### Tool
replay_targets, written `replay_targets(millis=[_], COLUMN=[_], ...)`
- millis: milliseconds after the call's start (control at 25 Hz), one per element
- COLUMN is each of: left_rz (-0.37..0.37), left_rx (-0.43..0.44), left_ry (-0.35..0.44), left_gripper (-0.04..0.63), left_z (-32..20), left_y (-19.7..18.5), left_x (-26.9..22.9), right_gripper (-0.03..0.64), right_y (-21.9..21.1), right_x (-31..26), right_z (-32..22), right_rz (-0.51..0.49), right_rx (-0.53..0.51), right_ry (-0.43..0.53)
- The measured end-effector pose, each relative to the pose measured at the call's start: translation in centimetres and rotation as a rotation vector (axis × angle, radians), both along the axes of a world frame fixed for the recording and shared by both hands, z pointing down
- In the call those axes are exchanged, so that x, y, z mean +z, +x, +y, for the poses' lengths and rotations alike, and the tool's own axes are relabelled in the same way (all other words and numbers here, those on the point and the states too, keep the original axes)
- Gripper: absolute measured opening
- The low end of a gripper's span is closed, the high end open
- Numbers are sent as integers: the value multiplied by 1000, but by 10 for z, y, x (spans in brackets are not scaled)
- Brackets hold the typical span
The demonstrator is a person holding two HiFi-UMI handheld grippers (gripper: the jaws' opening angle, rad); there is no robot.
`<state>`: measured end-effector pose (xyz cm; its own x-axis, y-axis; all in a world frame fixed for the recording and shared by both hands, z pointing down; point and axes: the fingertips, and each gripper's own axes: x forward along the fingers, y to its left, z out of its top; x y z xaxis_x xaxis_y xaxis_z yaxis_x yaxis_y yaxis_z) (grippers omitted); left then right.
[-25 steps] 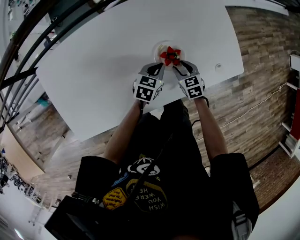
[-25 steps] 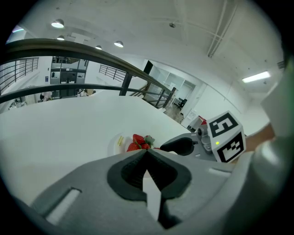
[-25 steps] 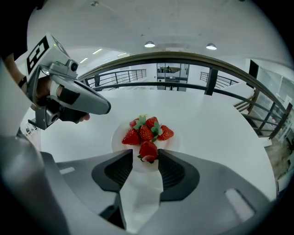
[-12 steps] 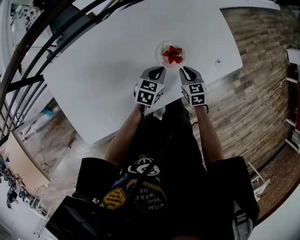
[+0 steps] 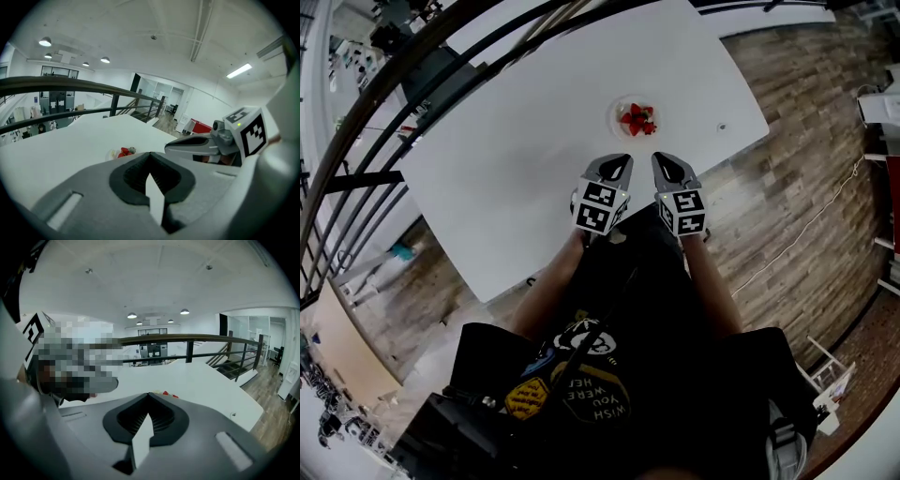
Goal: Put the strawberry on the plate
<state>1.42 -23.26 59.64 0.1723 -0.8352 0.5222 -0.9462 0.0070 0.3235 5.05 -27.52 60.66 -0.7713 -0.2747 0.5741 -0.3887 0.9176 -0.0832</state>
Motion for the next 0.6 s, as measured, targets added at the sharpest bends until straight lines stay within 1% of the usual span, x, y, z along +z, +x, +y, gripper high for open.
replay_targets(millis=[160,280,360,520,600], left_rz=[-97,-137,-142,-130,-126], left_rx=[16,-6,-38,-113,-159], left_ry=[54,93,122,174,194], left_gripper=[3,3,3,3,3], left_z=[1,0,0,11,19], left_y=[21,32,37,59,69], left_x=[-32,-57,-75,-113,-129], right_gripper=[3,3,3,3,3], right_y=[10,24,34,70,83], right_x=[-31,-54,-73,-112,-129], right_z=[15,17,15,20,27], right_rz=[-72,-112,-144,-204,-224], right_rx=[-12,-30,-34,-29,-47], right_ry=[-25,-30,-30,-25,-8])
